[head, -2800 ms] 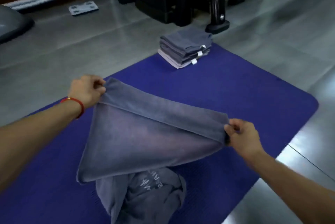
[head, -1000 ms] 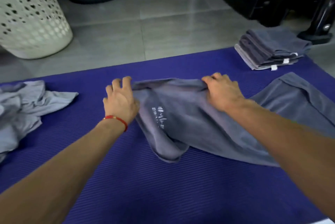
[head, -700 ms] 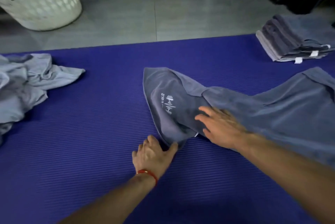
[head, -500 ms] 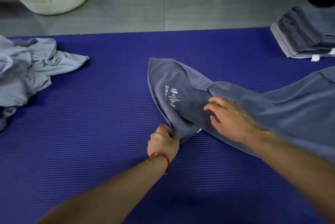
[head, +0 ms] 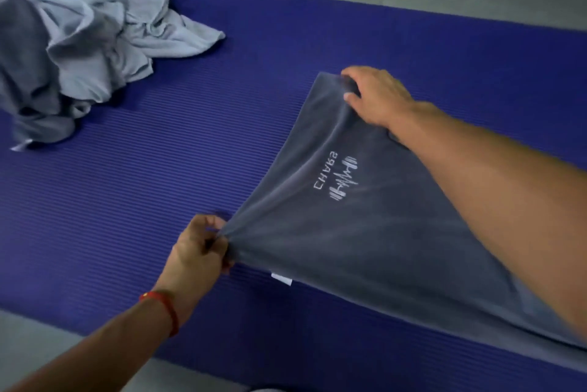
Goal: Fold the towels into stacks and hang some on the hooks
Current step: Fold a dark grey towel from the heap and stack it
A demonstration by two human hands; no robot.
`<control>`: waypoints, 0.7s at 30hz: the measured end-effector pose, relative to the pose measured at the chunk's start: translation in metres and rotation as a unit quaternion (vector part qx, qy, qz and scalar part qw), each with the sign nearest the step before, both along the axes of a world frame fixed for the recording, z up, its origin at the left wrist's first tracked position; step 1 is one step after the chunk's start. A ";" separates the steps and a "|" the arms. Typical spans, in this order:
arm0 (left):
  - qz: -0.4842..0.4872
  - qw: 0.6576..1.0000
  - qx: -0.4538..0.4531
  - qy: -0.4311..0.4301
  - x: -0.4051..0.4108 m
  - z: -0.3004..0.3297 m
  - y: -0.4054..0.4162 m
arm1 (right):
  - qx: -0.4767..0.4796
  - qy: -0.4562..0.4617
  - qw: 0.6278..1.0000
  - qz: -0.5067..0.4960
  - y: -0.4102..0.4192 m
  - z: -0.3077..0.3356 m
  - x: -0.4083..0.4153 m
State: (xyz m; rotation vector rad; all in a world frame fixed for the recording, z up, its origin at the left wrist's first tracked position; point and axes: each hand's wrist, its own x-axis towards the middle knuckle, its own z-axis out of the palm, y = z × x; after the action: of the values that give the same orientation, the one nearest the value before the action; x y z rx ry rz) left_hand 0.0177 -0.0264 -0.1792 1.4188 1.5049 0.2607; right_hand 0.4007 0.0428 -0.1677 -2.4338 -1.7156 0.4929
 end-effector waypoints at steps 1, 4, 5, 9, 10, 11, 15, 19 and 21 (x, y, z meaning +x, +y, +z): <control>-0.011 1.000 -0.007 0.012 -0.004 0.000 0.000 | -0.011 0.007 1.000 -0.004 0.017 -0.004 -0.004; -0.030 0.999 -0.029 0.023 -0.012 -0.003 -0.001 | -0.049 -0.051 0.997 -0.018 0.053 -0.021 -0.015; -0.028 0.998 -0.042 0.022 -0.015 -0.004 0.000 | -0.054 -0.078 0.995 -0.026 0.060 -0.026 -0.018; -0.012 0.996 -0.085 0.031 -0.022 -0.001 -0.001 | 0.015 -0.104 0.994 -0.001 0.088 -0.015 -0.029; -0.002 0.996 -0.086 0.029 -0.024 0.000 -0.001 | 0.046 -0.092 0.995 0.015 0.098 -0.007 -0.035; 0.012 0.996 -0.085 0.027 -0.026 0.003 0.000 | 0.072 -0.073 0.995 0.023 0.108 0.001 -0.042; 0.089 0.993 -0.064 0.033 -0.037 0.009 0.006 | 0.078 -0.068 0.994 0.043 0.144 0.003 -0.082; 0.126 0.990 -0.003 0.058 -0.043 0.009 0.014 | 0.091 -0.015 0.995 -0.021 0.155 -0.023 -0.089; 0.150 0.985 0.031 0.074 -0.048 0.004 0.020 | 0.121 0.046 0.991 -0.017 0.151 -0.025 -0.088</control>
State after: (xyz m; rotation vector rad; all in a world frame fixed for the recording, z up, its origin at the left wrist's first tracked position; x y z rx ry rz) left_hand -0.0307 -0.0064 -0.1749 1.2789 1.8489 0.3954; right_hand 0.3128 0.1939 -0.1927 -2.2313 -1.5918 0.3640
